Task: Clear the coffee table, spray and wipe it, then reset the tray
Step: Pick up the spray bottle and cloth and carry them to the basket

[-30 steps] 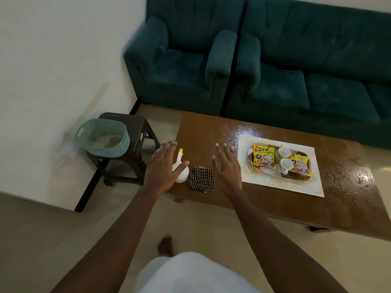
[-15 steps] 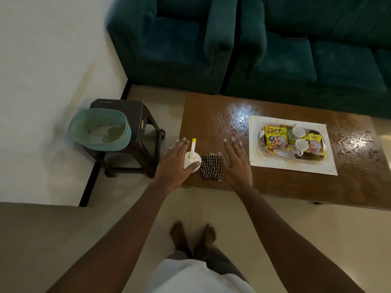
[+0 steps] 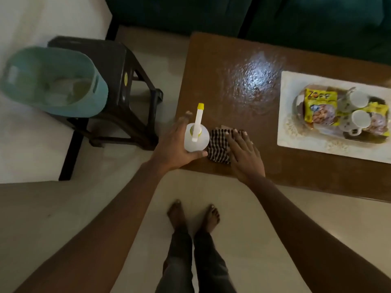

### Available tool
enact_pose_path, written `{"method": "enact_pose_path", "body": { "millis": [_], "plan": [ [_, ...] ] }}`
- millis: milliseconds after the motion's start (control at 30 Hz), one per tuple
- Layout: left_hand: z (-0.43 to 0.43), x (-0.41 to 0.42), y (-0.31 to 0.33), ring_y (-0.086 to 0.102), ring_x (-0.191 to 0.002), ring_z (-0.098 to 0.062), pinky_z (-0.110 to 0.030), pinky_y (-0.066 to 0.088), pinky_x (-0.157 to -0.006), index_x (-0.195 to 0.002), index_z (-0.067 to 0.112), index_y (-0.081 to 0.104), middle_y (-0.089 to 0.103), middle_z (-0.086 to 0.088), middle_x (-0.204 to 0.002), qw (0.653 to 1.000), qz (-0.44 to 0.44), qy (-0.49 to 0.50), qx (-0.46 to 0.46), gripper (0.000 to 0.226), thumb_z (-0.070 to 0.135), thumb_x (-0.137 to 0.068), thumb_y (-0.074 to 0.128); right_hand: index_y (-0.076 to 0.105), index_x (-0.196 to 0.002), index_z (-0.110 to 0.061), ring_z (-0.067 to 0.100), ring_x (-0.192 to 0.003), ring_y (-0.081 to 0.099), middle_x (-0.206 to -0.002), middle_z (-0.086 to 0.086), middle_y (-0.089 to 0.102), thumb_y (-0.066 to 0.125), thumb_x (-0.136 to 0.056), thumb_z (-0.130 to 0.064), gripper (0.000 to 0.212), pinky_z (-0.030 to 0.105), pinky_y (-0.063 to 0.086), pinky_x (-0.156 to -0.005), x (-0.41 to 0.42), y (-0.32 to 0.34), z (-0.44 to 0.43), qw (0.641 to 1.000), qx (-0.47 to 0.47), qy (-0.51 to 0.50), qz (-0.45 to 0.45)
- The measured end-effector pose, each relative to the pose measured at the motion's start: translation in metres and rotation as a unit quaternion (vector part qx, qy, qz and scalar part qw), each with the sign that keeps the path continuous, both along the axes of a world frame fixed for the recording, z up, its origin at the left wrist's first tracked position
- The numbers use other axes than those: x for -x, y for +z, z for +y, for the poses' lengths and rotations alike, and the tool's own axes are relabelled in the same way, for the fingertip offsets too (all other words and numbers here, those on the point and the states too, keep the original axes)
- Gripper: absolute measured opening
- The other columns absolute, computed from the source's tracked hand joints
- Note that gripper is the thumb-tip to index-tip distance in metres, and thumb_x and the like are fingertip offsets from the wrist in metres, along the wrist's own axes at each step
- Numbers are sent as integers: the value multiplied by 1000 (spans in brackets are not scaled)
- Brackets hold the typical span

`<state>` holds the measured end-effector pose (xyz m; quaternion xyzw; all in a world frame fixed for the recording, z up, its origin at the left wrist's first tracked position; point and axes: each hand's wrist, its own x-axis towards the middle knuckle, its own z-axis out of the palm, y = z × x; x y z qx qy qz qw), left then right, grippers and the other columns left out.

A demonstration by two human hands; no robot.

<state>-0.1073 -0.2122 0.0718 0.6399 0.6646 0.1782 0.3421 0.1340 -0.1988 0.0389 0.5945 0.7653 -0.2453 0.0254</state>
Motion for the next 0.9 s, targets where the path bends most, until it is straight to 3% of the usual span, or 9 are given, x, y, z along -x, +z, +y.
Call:
{"method": "enact_pose_path", "body": {
  "millis": [133,300,433,500,600,733,833,900],
  "plan": [
    [16,-5,-36,33,-142,-18,-45,37,-113,-155,21,17,25,3,-160,998,-46,2,-44,119,60,-63,82,14,-157,-36,22,-153,-1,-166,-4,8,32,-106,-28,54,41,6,-121,-1,-53,28,999,-19,39,-16],
    [26,-11,-53,43,-135,-16,-23,34,-106,-152,16,26,37,0,-155,995,-51,23,-77,103,54,-72,79,14,-157,-35,23,-153,-5,-166,-5,8,25,-105,-47,55,43,1,-123,15,-88,31,998,-61,13,-24],
    [33,-10,-57,55,-122,-16,-33,45,-106,-152,19,26,55,-1,-137,996,-58,32,-67,96,58,-77,72,2,-158,-32,27,-151,-15,-166,-1,-4,25,-95,-72,78,47,-7,-122,21,-92,10,997,-61,6,-42],
    [35,-8,-57,60,-109,-16,-37,50,-101,-151,23,27,62,0,-118,996,-51,31,-64,93,57,-77,71,-2,-158,-32,32,-150,-17,-166,4,-9,28,-83,-87,98,50,-9,-121,11,-92,1,995,-52,60,-57],
    [32,-9,-53,62,-101,-17,-38,53,-96,-148,21,33,63,-1,-109,995,-43,34,-80,89,52,-76,74,-1,-158,-33,41,-150,-11,-166,10,-5,34,-73,-94,110,60,2,-120,-13,-96,-5,978,-68,169,-99],
    [17,-14,-47,64,-101,-19,-39,55,-94,-144,20,37,65,-5,-111,994,-34,69,-75,87,55,-73,73,2,-158,-36,41,-150,-10,-166,9,-4,37,-88,-77,88,61,9,-119,-24,-95,-22,977,-65,172,-103],
    [1,-15,-41,64,-99,-18,-38,56,-91,-144,20,41,66,-4,-110,993,-34,78,-82,84,50,-73,75,6,-157,-39,34,-150,-16,-166,1,-7,35,-96,-61,71,52,-3,-122,-17,-93,-51,993,-56,81,-61],
    [-7,-15,-35,66,-96,-21,-38,57,-88,-142,17,45,67,-6,-108,993,-15,78,-87,82,47,-72,76,19,-155,-39,28,-151,-18,-165,-6,-4,31,-99,-55,60,42,-13,-121,-6,-90,-66,999,-46,9,0]
  ]
}}
